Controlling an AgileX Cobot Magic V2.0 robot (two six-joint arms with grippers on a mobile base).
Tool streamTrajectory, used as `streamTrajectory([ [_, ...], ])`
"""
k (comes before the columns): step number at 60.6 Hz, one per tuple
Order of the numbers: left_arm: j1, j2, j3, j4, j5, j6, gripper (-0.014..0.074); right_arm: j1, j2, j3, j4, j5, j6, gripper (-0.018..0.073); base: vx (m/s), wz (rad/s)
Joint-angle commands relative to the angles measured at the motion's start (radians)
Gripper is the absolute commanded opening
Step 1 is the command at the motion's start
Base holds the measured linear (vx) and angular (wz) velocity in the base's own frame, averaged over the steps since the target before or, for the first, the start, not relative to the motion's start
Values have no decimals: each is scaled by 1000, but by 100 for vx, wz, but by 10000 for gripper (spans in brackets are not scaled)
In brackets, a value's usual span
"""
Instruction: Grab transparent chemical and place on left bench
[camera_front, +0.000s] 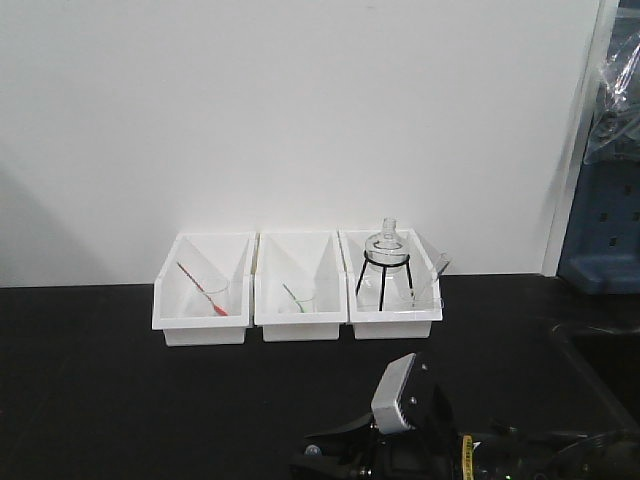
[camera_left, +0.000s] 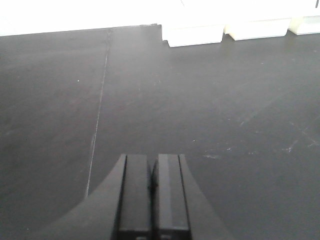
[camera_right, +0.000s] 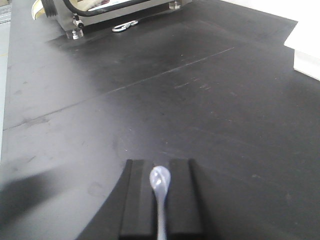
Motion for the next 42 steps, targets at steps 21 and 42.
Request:
streamTrajectory([
  [21,-2,-19,16,-1,-78,-8,-3,-2,-43,-31,56,-58,6,566,0,0],
  [42,-2,-19,16,-1,-78,-8,-3,-3,-314,-34,126,297,137,273,0,0],
])
